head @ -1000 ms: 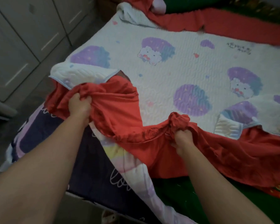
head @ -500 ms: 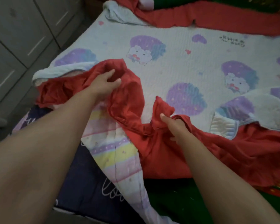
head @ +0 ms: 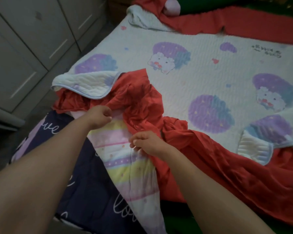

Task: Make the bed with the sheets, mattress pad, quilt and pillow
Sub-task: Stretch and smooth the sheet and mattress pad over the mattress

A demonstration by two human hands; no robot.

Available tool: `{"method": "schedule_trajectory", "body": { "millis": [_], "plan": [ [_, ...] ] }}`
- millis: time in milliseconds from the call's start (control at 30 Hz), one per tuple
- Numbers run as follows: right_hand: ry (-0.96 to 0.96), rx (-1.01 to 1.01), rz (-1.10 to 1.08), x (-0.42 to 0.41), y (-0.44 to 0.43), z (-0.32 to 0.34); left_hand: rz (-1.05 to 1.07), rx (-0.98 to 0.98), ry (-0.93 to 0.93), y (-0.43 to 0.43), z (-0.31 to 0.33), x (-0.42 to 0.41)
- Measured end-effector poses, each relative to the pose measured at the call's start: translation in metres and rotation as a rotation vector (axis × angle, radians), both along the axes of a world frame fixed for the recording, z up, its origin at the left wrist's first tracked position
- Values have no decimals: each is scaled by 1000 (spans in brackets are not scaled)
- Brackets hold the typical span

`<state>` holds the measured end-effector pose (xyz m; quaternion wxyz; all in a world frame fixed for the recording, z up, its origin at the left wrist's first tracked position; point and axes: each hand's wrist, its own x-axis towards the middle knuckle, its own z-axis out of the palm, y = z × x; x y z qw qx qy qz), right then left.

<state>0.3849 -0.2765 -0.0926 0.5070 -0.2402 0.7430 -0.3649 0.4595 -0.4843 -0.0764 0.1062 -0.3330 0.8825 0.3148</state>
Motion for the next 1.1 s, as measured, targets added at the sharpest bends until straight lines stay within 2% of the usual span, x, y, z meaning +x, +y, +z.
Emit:
{"method": "schedule_trajectory", "body": {
  "millis": [100,200,333,433,533,733,833,967,1100],
  "plan": [
    [175,25,69,0,-20,-21,-162,-146,-63,-18,-19,2],
    [277,51,-51,-17,-36,-29,-181,-252,-129,-46,-30,-5],
    [443,212,-143,-57,-57,-37,-218,-265,-107,-91,-22,-32],
    [390,256,-290,-79,-66,-43,-205,-354,-85,-123,-13,-57],
    [362,261,-362,-83,-69,-46,-278,-419,-132,-149,-11,-74],
    [443,145,-568,-54,-91,-54,-433,-450,-95,-169,-30,-70],
    [425,146,-584,-44,-96,-41,-498,-481,-77,-184,-25,-59],
    [416,13,-502,-21,-100,-9,-538,-508,-86,-197,-4,-32],
    [310,-113,-381,18,-109,24,-506,-445,-149,-200,20,1]
  ]
}}
